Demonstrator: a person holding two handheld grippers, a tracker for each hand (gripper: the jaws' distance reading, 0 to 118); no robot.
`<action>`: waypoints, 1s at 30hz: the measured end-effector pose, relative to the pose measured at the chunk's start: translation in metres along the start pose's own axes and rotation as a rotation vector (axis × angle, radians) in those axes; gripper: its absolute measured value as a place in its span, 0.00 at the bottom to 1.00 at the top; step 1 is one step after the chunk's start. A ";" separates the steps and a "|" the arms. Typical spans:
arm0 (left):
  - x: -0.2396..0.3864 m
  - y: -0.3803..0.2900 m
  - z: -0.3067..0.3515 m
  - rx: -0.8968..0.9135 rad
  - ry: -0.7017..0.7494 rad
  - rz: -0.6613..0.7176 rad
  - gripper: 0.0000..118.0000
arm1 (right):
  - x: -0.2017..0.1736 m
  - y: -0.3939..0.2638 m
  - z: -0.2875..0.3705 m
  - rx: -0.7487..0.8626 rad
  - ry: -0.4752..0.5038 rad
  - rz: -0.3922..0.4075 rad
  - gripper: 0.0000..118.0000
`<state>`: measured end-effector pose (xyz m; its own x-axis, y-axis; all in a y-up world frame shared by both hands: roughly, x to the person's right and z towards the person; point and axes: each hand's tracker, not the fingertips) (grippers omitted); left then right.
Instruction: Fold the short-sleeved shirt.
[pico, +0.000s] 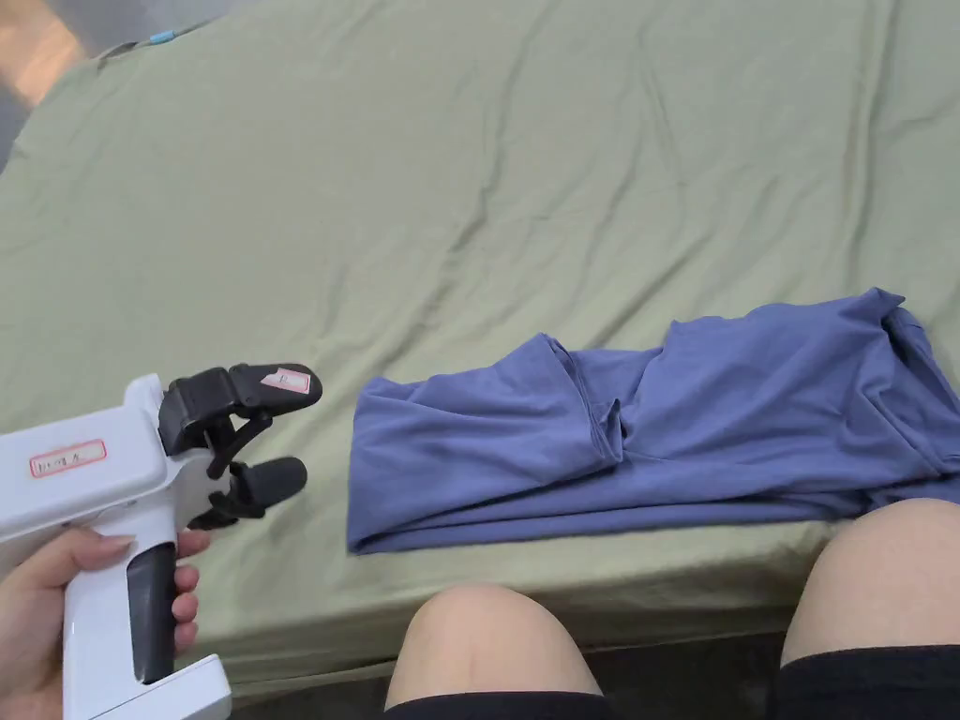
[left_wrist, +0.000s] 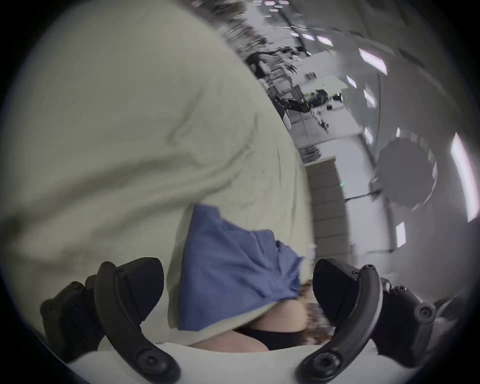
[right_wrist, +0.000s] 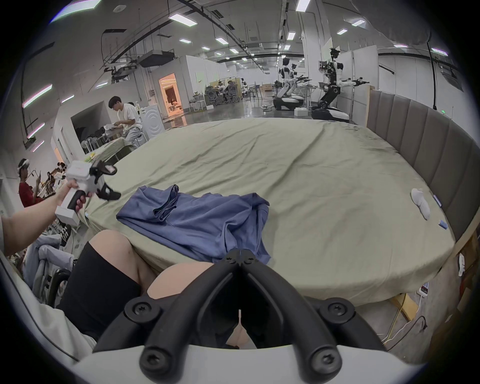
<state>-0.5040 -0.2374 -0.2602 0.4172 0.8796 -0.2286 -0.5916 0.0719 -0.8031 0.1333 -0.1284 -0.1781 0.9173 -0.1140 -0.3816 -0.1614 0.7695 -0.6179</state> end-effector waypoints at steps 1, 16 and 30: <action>-0.009 -0.001 -0.008 -0.042 -0.036 0.034 1.00 | -0.001 0.002 -0.001 0.001 0.000 -0.001 0.01; 0.026 -0.014 -0.078 -0.139 0.032 -0.303 0.12 | -0.014 0.008 0.003 -0.033 -0.059 -0.003 0.01; 0.075 0.004 0.044 -0.003 0.360 -0.398 0.12 | -0.021 0.018 0.007 0.038 0.006 0.013 0.01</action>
<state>-0.5055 -0.1508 -0.2561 0.8195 0.5675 -0.0795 -0.3373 0.3654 -0.8676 0.1136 -0.1078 -0.1765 0.9130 -0.1078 -0.3936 -0.1590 0.7943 -0.5864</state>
